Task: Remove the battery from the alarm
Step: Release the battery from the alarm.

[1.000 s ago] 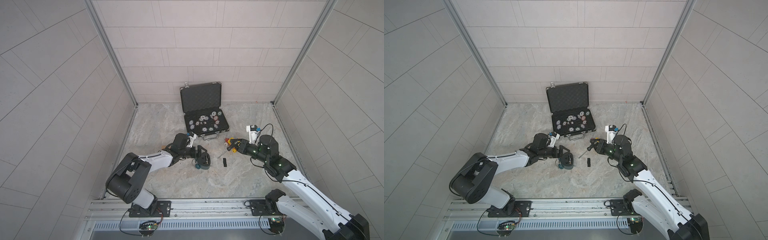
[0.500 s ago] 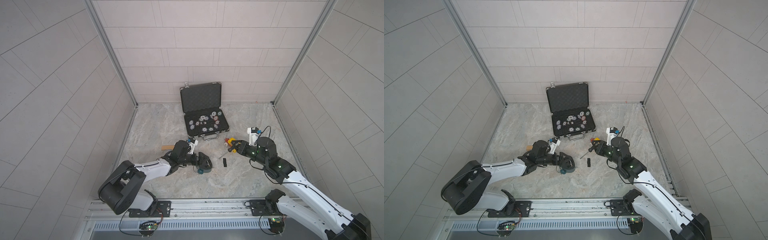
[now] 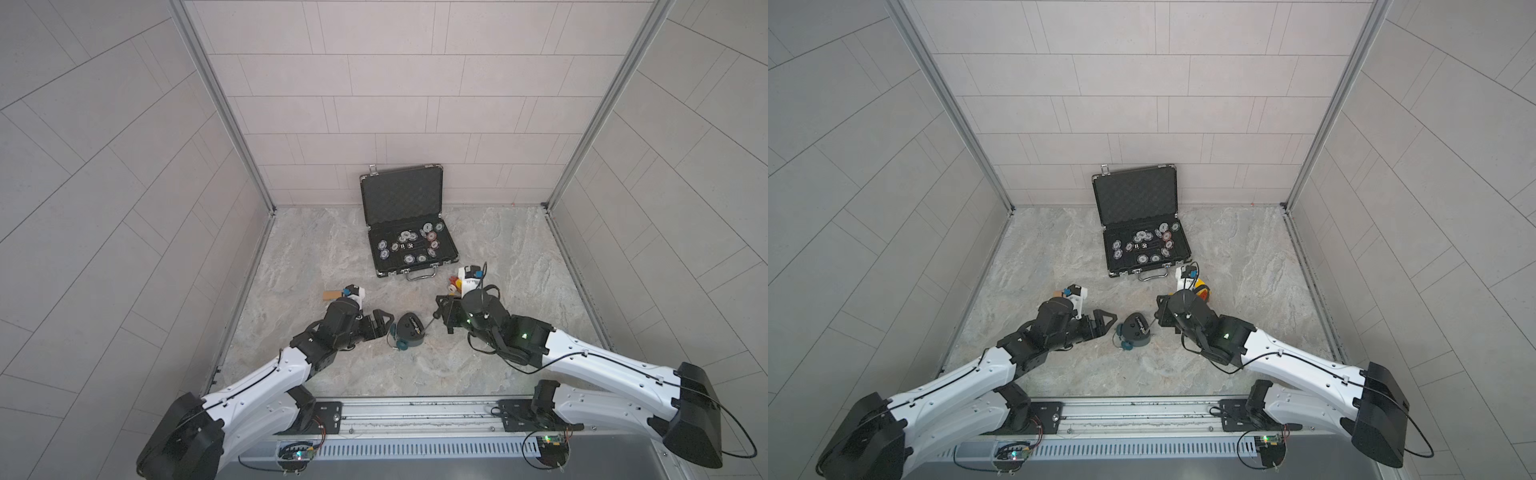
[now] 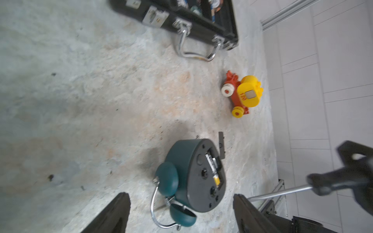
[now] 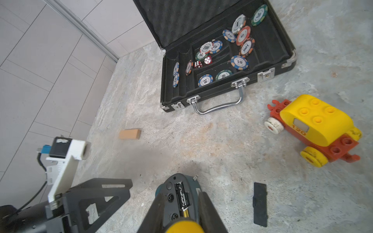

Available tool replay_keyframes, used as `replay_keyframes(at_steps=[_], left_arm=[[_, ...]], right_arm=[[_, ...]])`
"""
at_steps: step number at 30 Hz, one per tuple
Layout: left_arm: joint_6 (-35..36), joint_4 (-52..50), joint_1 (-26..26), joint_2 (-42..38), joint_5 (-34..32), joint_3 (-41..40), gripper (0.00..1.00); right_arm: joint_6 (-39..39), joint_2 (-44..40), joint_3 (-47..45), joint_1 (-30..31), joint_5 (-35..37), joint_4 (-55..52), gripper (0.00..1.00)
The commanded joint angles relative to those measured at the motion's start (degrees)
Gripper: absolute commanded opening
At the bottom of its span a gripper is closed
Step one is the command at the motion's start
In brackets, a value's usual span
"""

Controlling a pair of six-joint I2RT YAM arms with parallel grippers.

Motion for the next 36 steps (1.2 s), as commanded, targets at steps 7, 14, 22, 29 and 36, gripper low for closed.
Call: replay_keyframes(at_steps=[7,14,22,29,36], left_arm=[[0.8,1.7,-0.1,8.3,5.2,-0.1,0.81],[1.9,1.9,-0.1,9.1,5.9,0.4,0.82],[2.8,2.5,-0.1,11.5,7.2,1.3,0.82],[2.8,3.9,-0.1,14.4,8.4,2.3,0.82],[2.8,4.7,-0.1,17.0,9.7,3.1,0.81]], right_arm=[[-1.3,10.4,8.8,6.7,17.2,-2.3,0.0],[0.2,14.7,11.1,7.5,20.5,-3.3,0.0],[1.1,18.6,13.2,7.9,22.8,-4.8,0.0],[3.3,20.6,14.0,8.2,23.9,-6.7,0.0],[4.8,22.6,15.5,9.4,24.1,-9.4,0.0]])
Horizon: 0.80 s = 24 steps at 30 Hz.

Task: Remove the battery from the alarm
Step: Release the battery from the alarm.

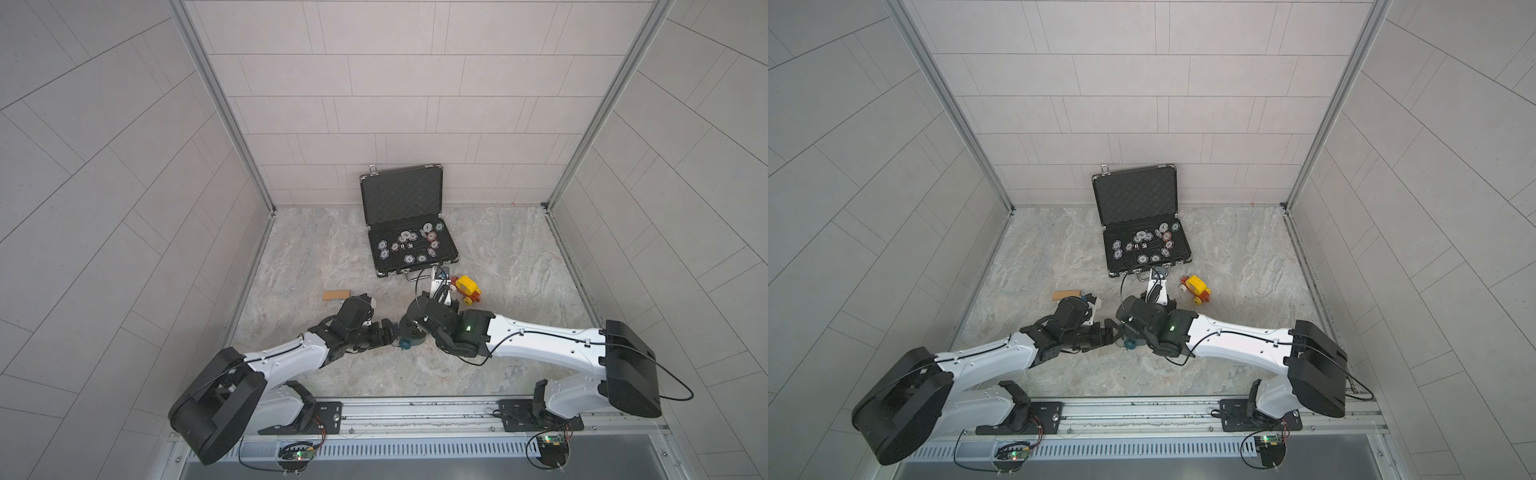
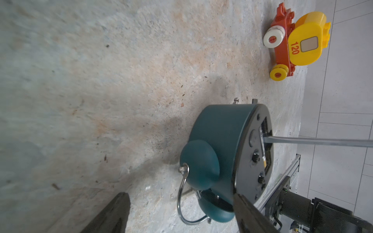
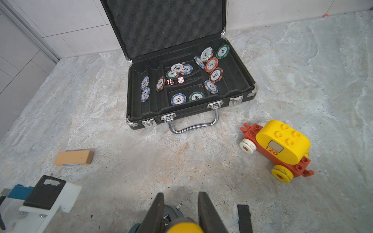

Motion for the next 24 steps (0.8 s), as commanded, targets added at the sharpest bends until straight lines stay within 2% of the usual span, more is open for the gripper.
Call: replay_keyframes(at_steps=[1,10,17,24], left_arm=[[0.9,0.1,-0.1,1.4,0.9,1.5,0.8],[2.7,-4.3,-0.2,3.2,-1.9,3.4,0.8],[2.7,-2.8,-0.8,5.4,-1.6,4.1,0.82],[2.0,0.3,-0.9,-0.7,-1.6,2.2,0.87]], right_arm=[[1.2,0.8,1.6,1.5,0.7,-2.1,0.0],[2.9,2.8,2.3,3.4,-2.1,-7.4,0.0],[7.3,1.5,0.3,1.9,-5.2,-8.8,0.0],[8.3,-0.7,-1.3,0.0,-7.1,-7.6,0.0]])
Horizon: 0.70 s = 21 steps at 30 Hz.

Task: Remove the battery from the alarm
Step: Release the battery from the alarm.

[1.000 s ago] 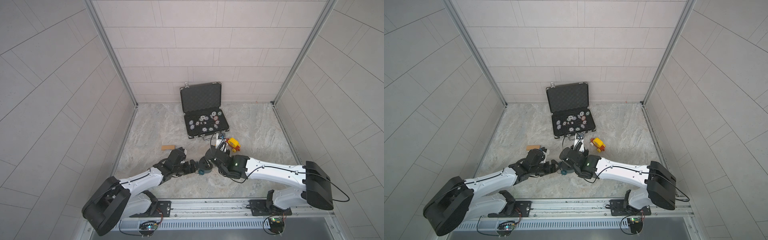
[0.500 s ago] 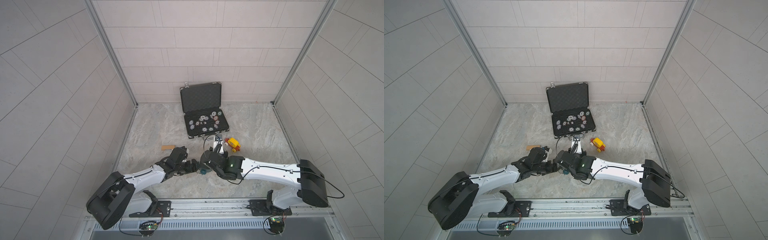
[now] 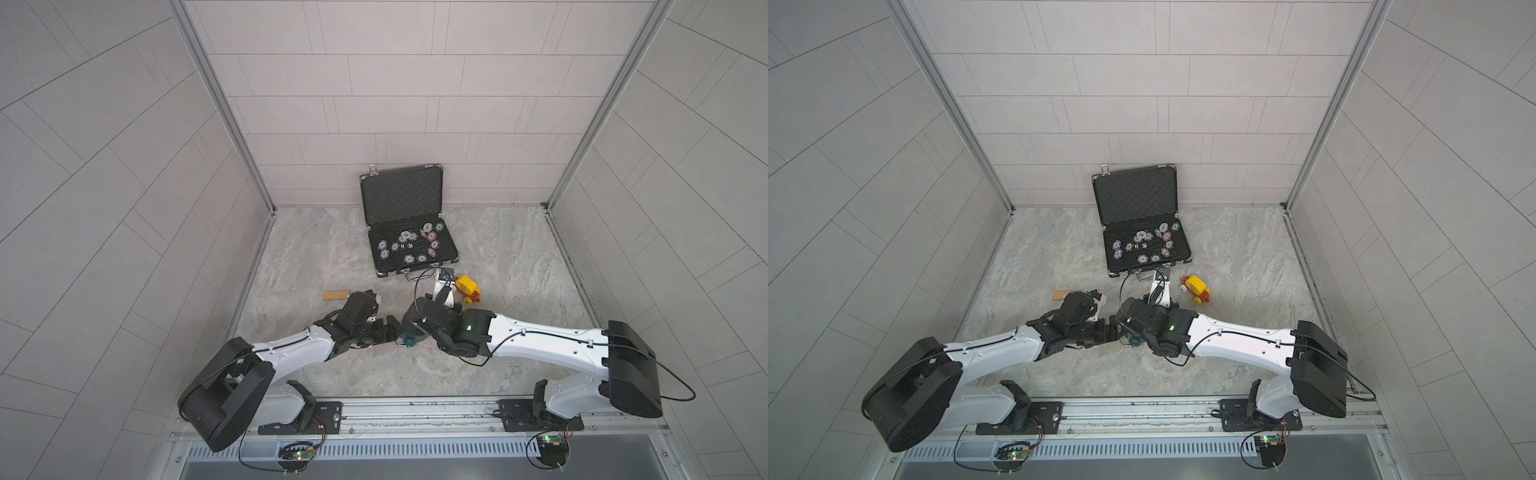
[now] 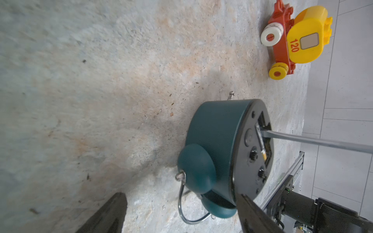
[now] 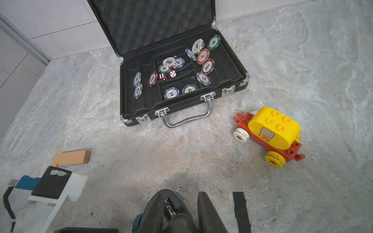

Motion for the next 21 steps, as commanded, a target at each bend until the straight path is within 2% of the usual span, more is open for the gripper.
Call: replay_keyframes(at_steps=[1,5,15,19,21], left_arm=[[0.0,1.4,-0.3,-3.4,-1.4,-1.2,0.88],[-0.3,2.6,-0.4,-1.8,-0.7,-0.9,0.88],[1.9,1.9,-2.5,9.0,0.1,2.8,0.87],[1.8,-1.5,-2.5,9.3,-1.3,2.8,0.83],[2.0,-4.0,-2.5,8.5,-2.5,2.5,0.82]], right_arm=[[1.6,0.1,-1.9,-0.1,-5.7,-1.9,0.0],[1.3,-0.1,-2.2,-0.4,-5.8,-1.9,0.0],[1.5,-0.4,-3.2,-1.7,-7.9,-1.6,0.0],[1.6,-1.0,-4.1,-3.2,-10.0,-1.3,0.0],[2.0,-1.7,-5.3,-5.9,-12.5,-1.0,0.0]])
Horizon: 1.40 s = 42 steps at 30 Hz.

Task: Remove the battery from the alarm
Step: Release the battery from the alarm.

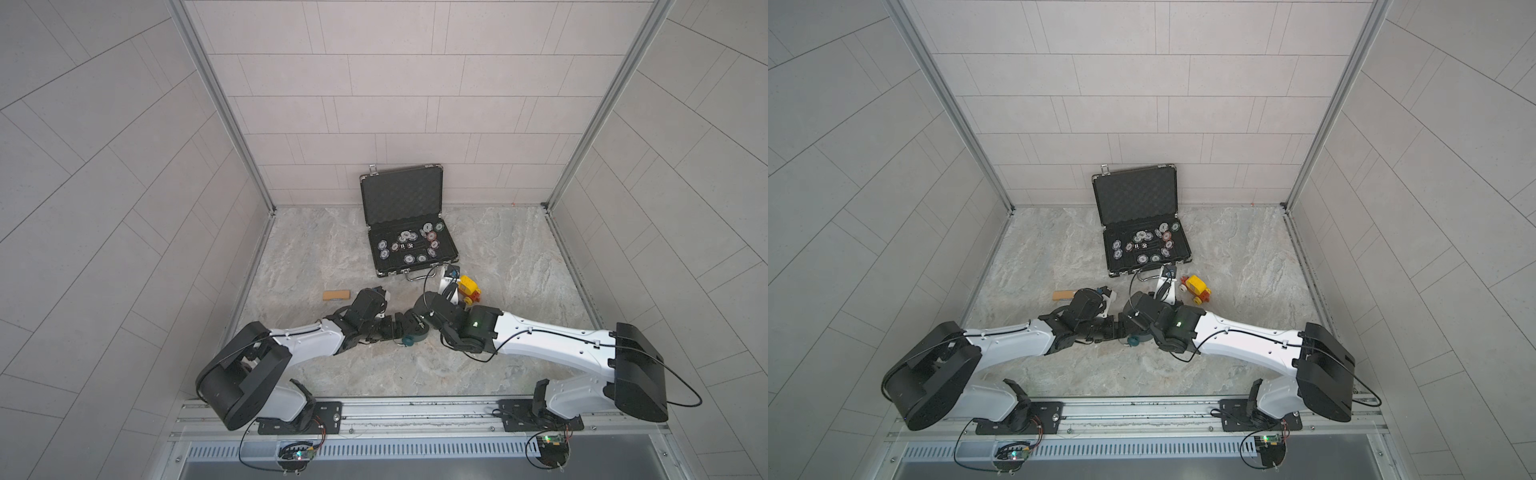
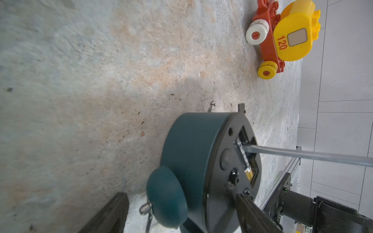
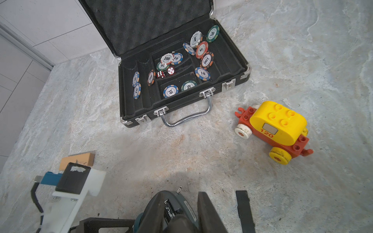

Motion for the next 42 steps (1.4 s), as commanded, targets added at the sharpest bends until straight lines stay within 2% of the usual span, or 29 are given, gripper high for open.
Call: replay_keyframes(at_steps=[1,7,12,14,17,22,24,28,31,38,42], left_arm=[[1.3,-9.4,-0.3,0.4,-2.8,-1.1,0.81],[2.2,-12.6,-0.2,1.8,-2.6,-0.1,0.76],[2.6,-12.7,-0.1,3.6,-1.3,0.6,0.75],[2.7,-12.6,-0.2,4.1,-0.8,1.0,0.74],[2.8,-12.5,-0.1,4.5,-0.4,1.3,0.74],[2.8,-12.5,0.1,4.5,-0.2,1.6,0.72],[2.7,-12.5,0.2,4.5,-0.1,1.4,0.72],[2.7,-12.0,0.5,4.4,0.4,1.3,0.71],[2.6,-11.8,0.6,4.4,0.7,0.8,0.7],[2.6,-11.7,1.0,4.5,1.4,0.5,0.69],[2.7,-11.9,1.2,4.8,1.6,0.6,0.69]], right_arm=[[1.5,0.4,-3.9,-3.3,-9.0,-3.0,0.0],[3.1,1.2,-9.4,-12.6,-20.5,1.6,0.0],[4.3,2.5,-10.7,-18.9,-27.4,2.6,0.0],[4.1,2.0,-10.5,-19.4,-27.9,2.7,0.0],[2.8,1.0,-8.0,-16.2,-25.4,0.2,0.0],[1.4,0.3,-1.4,-5.4,-15.6,-7.5,0.0],[1.5,2.3,1.4,-2.5,-13.8,-11.0,0.0],[3.4,5.6,1.8,-1.6,-14.3,-12.6,0.0],[4.5,5.4,-0.8,-5.1,-16.5,-10.2,0.0],[4.9,3.5,-9.3,-16.7,-27.5,-1.0,0.0],[5.4,1.9,-10.9,-19.5,-29.6,1.1,0.0]])
